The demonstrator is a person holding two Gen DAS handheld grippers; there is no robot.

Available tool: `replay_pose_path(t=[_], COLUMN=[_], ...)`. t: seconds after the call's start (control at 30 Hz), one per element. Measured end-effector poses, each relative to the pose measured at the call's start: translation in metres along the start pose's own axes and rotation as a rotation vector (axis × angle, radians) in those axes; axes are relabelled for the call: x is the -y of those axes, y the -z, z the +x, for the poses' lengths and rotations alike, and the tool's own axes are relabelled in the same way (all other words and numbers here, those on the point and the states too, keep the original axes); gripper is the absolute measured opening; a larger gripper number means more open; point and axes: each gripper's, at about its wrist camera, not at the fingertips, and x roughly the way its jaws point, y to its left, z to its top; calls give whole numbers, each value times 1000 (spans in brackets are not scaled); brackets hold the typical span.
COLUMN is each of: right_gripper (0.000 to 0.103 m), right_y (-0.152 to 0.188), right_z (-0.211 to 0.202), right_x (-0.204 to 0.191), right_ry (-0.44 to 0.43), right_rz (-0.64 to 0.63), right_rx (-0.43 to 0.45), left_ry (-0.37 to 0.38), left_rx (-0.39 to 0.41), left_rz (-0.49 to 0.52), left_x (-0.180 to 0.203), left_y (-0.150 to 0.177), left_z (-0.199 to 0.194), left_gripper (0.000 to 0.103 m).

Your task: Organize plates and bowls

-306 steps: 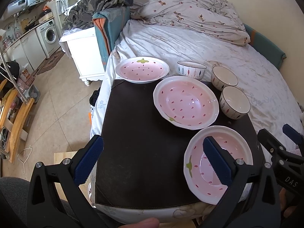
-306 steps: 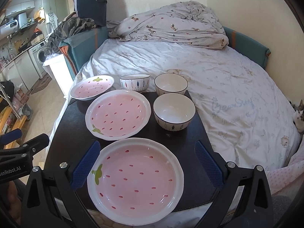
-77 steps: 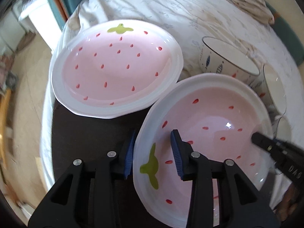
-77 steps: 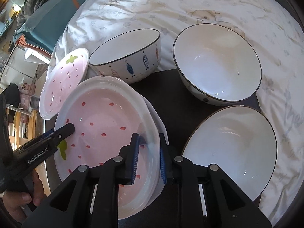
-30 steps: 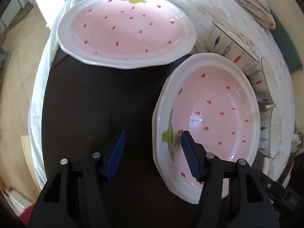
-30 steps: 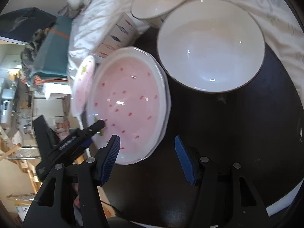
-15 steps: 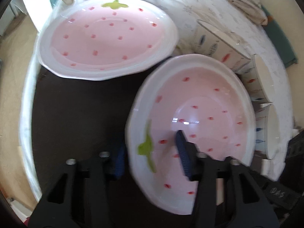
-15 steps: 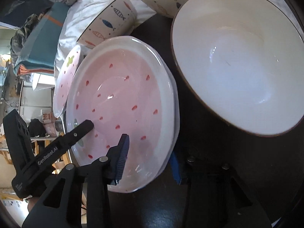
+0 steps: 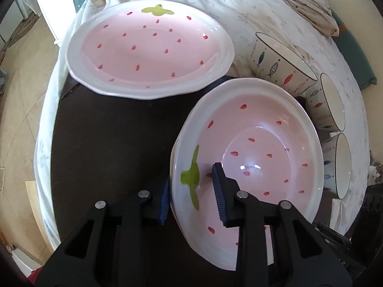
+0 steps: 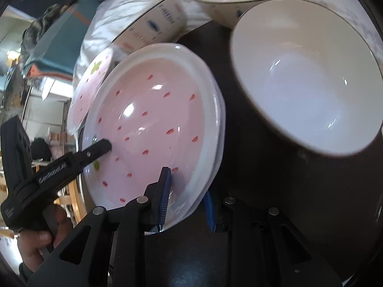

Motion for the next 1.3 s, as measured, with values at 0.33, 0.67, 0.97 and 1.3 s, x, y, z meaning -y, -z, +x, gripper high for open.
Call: replay_pose_path(t=[0.33,0.67,0.97,1.3], right_gripper=[28,28,35,16], right_y=[43,63,57,27], right_z=[-7,-10,-18,-11], right_x=[-11,6,7,39], right_ry=[-42,-63,-51,-128], right_rz=[-53,-3,-24,93], right_rx=[-45,-34,-10,7], left_ry=[-26,5,0,62], left_rx=[-15,-15,-31,-64], left_rz=[58,70,34,20], left_x=[-6,1,0,-2], left_y=[45,64,62,66], left_z=[-22,-26,-22,-17], left_gripper=[19,20,23,23])
